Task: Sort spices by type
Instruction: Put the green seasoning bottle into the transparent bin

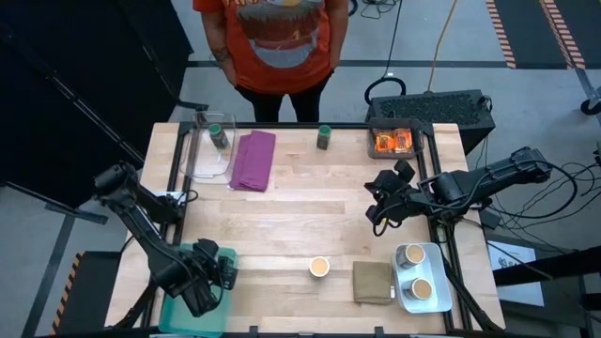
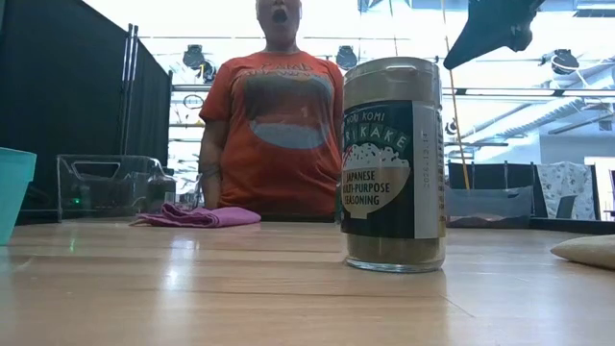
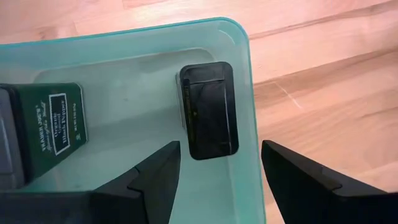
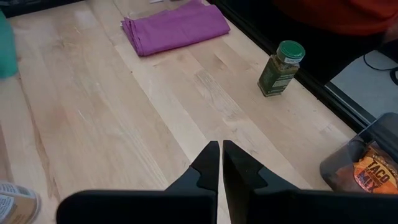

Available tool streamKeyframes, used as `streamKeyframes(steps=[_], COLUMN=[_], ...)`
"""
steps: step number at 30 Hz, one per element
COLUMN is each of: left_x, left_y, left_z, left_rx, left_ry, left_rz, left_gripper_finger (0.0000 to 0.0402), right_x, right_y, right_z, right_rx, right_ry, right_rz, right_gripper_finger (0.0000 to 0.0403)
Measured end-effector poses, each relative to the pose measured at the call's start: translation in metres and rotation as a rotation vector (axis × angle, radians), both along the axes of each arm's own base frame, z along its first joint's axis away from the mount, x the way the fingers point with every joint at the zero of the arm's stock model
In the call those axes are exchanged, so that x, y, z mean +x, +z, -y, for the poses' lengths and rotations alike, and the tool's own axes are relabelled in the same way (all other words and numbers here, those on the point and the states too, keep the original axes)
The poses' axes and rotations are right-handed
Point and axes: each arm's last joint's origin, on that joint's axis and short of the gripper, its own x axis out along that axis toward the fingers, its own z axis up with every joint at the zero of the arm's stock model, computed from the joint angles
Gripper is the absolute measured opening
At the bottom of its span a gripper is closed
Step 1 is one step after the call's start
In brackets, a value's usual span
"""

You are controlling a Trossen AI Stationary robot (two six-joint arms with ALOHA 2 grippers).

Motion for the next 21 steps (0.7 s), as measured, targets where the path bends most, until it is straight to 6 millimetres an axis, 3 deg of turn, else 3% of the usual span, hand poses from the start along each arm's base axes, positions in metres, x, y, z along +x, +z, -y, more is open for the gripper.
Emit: streamKeyframes(steps=[9,15,21], left_x=[0.004,0.019,0.042], left_y=[0.013,0.026,0.033], left_z=[-0.006,-0.011,-0.022], left_rx=[0.045,0.171,0.311], left_ry=[-0.067,-0.166,-0.308], left_rz=[0.165,0.375,0.449], left_gripper_finger=[0.0231,0.0231,0.0231], right_x=[0.000,0.004,0.010], right_y=[0.000,0.004,0.007], right_z=[0.000,-0.001,-0.003], right_rx=[-0.012,-0.032,-0.060], right_ry=[0.004,0.040,0.082], right_rz=[-0.002,0.032,0.058], right_gripper_finger=[0.0001,0.0001,0.0001])
